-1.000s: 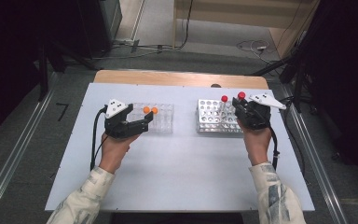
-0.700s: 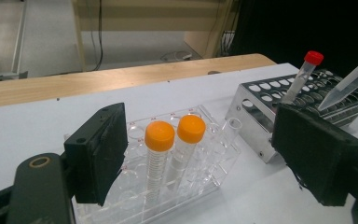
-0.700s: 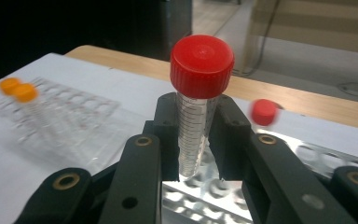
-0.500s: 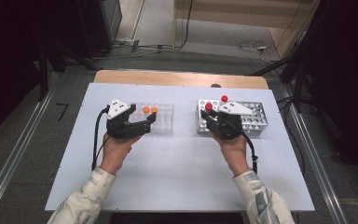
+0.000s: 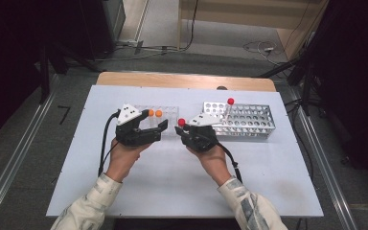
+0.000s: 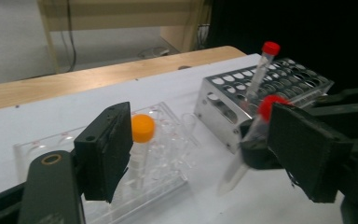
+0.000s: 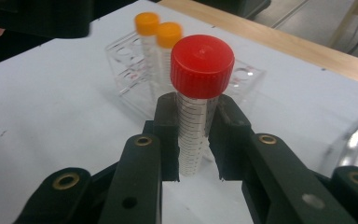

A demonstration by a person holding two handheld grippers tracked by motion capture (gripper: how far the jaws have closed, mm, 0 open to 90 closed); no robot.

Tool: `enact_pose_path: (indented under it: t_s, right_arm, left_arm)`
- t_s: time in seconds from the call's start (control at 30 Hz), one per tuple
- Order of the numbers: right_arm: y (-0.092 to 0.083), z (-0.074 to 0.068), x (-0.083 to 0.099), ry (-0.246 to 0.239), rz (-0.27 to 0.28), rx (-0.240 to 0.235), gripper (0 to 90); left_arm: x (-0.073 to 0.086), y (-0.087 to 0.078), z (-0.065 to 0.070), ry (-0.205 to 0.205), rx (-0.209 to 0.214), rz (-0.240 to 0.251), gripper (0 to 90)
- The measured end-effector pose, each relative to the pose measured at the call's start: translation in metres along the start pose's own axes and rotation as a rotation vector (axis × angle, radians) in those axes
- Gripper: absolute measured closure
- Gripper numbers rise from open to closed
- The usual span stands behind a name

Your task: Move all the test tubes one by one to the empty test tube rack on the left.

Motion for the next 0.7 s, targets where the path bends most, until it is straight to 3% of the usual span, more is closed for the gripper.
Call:
enact_pose_path:
  t_s: [0.13, 0.37, 0.57, 0.7]
  right_arm:
    - [0.011, -0.013, 0.000, -0.011, -0.013, -0.025, 71.5]
    - [0.022, -0.030, -0.003, -0.041, -0.021, -0.059, 71.5]
    - [0.024, -0.035, -0.005, -0.039, -0.017, -0.067, 71.5]
    - [0.024, -0.035, -0.005, -0.038, -0.015, -0.067, 71.5]
  left_arm:
    - [0.005, 0.001, 0.012, 0.036, 0.061, -0.019, 33.7]
    - [0.012, 0.004, 0.020, 0.083, 0.094, -0.040, 53.7]
    - [0.013, 0.004, 0.017, 0.094, 0.075, -0.037, 66.7]
    - [0.013, 0.004, 0.017, 0.093, 0.074, -0.036, 68.6]
Point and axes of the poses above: each handheld gripper's, and its own axes: y roughly forward along the jaws, x roughly out of its underside, z roughly to its right, the point moved 10 cm from there along y, roughly forward along the jaws, and after that the axes turned 8 degrees about -x, right-handed, at the moved point
